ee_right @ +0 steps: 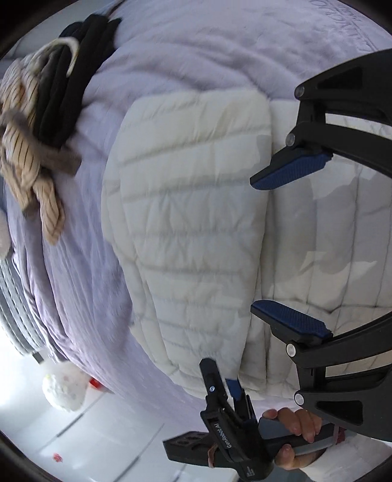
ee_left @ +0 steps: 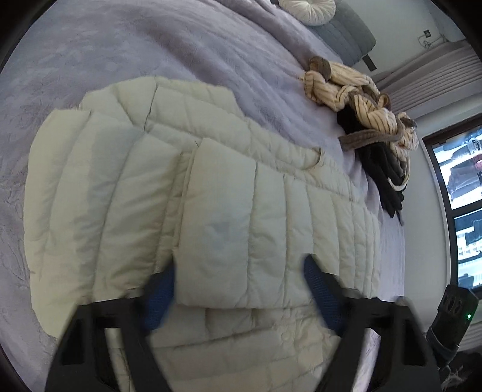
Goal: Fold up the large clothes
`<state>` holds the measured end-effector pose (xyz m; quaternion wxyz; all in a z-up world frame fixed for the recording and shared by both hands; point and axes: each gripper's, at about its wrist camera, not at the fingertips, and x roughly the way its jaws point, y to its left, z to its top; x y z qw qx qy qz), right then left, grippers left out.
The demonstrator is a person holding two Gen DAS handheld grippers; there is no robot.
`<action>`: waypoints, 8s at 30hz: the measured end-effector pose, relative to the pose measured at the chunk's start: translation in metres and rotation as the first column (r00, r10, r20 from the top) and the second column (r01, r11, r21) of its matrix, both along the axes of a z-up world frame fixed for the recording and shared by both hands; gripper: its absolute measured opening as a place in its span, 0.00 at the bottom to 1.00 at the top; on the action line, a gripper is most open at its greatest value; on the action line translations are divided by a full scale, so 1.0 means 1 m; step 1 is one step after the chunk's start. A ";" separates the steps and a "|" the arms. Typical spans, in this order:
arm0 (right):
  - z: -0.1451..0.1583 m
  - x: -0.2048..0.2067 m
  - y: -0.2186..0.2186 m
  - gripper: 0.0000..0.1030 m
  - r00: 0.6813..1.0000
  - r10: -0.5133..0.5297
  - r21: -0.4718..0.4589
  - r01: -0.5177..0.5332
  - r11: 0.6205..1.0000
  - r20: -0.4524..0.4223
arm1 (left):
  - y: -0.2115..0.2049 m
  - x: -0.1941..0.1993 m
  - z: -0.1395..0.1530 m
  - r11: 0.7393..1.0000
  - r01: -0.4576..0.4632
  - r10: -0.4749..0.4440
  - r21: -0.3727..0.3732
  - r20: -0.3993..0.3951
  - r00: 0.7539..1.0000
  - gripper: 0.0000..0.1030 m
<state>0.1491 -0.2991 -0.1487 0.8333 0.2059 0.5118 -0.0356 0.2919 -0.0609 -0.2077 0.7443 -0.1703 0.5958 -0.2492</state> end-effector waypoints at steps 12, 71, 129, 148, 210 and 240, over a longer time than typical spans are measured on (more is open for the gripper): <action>-0.005 -0.014 -0.030 0.76 0.998 -0.063 0.027 0.063 0.998 -0.007 | 0.017 -0.033 0.004 0.998 0.014 -0.017 0.068 0.054 0.998 0.08; -0.029 -0.001 -0.077 0.17 0.983 -0.170 -0.045 0.168 0.985 -0.064 | 0.041 -0.030 0.017 0.920 -0.008 -0.069 0.393 0.180 0.981 0.08; 0.042 -0.173 0.009 1.00 0.947 -0.189 0.169 0.237 0.957 -0.259 | 0.102 -0.219 0.084 0.838 0.087 -0.112 0.538 0.013 0.994 0.99; -0.020 -0.225 -0.026 1.00 0.845 -0.295 0.204 0.416 0.886 -0.445 | 0.127 -0.226 0.044 0.783 0.148 -0.123 0.604 -0.082 0.989 0.99; 0.008 -0.144 -0.042 0.10 0.950 -0.302 0.819 0.239 0.522 -0.085 | 0.141 -0.152 0.119 0.990 0.109 -0.115 -0.085 -0.073 0.991 0.14; -0.032 0.109 -0.106 0.13 0.983 -0.185 0.624 0.153 0.766 -0.013 | 0.075 0.049 0.060 0.976 -0.008 -0.018 0.218 0.118 0.993 0.82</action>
